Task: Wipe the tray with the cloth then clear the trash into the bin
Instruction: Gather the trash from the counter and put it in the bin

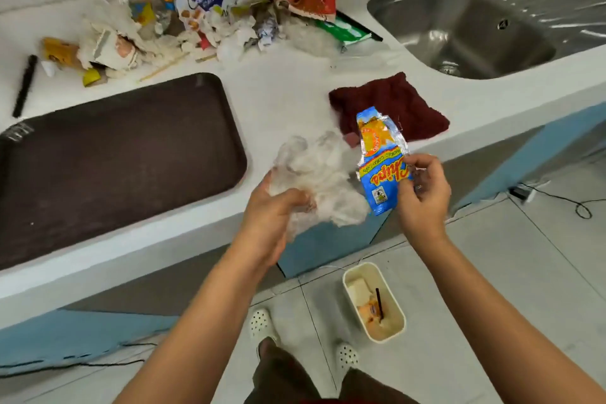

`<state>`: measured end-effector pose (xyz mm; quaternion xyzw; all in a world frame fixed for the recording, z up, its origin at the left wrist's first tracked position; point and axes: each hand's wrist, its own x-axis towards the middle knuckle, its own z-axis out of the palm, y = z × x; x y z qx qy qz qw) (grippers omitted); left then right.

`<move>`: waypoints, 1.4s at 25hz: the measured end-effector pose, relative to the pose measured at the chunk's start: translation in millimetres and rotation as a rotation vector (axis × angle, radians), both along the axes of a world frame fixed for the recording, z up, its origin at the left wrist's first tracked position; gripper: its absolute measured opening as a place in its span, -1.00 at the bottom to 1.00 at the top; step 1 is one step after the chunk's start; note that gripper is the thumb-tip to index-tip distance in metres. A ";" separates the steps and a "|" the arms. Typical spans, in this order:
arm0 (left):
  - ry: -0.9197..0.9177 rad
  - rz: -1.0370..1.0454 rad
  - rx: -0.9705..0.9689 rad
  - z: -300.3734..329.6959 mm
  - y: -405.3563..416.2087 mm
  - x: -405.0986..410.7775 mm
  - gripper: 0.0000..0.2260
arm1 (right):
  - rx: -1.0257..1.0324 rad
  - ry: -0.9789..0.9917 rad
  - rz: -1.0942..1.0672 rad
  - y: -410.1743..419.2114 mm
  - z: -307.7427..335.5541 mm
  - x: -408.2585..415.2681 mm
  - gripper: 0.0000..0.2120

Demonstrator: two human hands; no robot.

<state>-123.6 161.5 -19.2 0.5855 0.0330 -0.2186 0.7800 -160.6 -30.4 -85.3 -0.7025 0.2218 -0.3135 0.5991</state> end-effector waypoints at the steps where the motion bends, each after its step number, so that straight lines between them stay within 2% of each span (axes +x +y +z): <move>1: 0.035 -0.037 0.020 -14.0 -11.3 -15.8 -0.66 | 0.025 0.003 -0.023 -9.5 -11.1 -16.6 -0.64; 5: 0.200 -0.143 0.238 -86.8 -36.3 -65.4 -0.64 | 0.158 0.134 -0.071 -29.2 -79.1 -80.6 -0.67; 8: 0.336 -0.168 0.406 -139.1 -42.9 -82.1 -0.67 | 0.275 0.398 -0.170 -40.7 -139.8 -116.2 -0.60; 11: 0.413 -0.220 0.495 -180.8 -53.5 -83.7 -0.68 | 0.339 0.707 -0.166 -48.4 -199.3 -146.1 -0.70; 13: 0.440 -0.272 0.576 -204.9 -63.7 -80.9 -0.59 | 0.383 0.846 -0.114 -48.1 -233.2 -161.5 -0.74; 15: 0.437 -0.309 0.636 -229.0 -75.0 -76.3 -0.47 | 0.439 0.931 -0.114 -46.6 -261.4 -173.3 -0.69; 16: 0.427 -0.325 0.647 -245.8 -80.6 -74.4 -0.48 | 0.471 0.965 -0.132 -47.2 -274.6 -176.6 -0.69; 22: 0.518 -0.340 0.622 -329.4 -107.8 -68.7 -0.56 | 0.645 1.074 -0.226 -57.8 -345.9 -175.3 -0.83; 25: 0.599 -0.326 0.526 -374.1 -117.5 -64.4 -0.71 | 0.674 1.137 -0.218 -59.8 -380.9 -175.1 -0.78; 29: 0.661 -0.292 0.513 -438.2 -131.2 -58.8 -0.73 | 0.703 1.177 -0.207 -62.0 -430.1 -170.9 -0.76; 33: 0.708 -0.312 0.579 -492.8 -139.1 -63.0 -0.55 | 0.828 1.167 -0.269 -59.7 -466.1 -165.1 -0.73; 35: 0.685 -0.313 0.617 -516.4 -146.9 -64.2 -0.55 | 0.868 1.158 -0.269 -57.2 -480.9 -161.1 -0.72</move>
